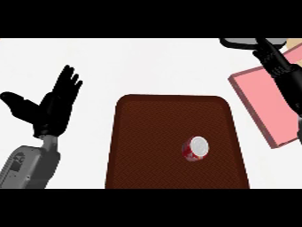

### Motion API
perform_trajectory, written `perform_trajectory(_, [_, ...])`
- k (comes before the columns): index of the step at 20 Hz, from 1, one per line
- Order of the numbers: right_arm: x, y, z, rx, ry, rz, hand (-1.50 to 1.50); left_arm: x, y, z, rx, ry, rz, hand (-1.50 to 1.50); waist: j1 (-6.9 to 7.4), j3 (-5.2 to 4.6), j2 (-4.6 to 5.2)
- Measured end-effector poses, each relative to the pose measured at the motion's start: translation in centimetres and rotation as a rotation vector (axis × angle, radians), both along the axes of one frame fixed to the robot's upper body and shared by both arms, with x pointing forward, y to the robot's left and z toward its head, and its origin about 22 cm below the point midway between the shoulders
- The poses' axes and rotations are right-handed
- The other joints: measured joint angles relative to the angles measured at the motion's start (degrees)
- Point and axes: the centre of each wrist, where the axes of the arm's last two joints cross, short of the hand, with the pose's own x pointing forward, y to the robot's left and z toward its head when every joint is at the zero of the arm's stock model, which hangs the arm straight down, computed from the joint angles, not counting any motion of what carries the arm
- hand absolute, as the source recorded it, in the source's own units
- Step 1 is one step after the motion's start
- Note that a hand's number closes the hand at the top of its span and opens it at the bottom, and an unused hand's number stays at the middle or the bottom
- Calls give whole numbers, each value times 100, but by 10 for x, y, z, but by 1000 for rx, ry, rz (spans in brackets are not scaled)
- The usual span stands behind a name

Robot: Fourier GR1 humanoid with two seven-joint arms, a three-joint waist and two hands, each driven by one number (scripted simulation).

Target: Pick the can from the tray and place it in the cardboard box

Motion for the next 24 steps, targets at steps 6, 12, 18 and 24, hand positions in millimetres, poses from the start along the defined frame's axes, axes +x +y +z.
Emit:
perform_trajectory(6, [-3,-6,55,75,-145,5,-150,-2,22,17,273,-142,-108,0,-136,224,-151])
perform_trajectory(12, [-40,-27,58,-127,-184,-26,-150,-4,31,28,462,-226,-236,0,-183,271,-137])
perform_trajectory(18, [-65,-26,45,-326,-297,77,-150,-11,31,22,500,-251,-286,0,-101,286,-108])
perform_trajectory(24, [-84,-7,63,-599,-269,181,-150,-11,29,22,511,-260,-300,0,-57,280,-105])
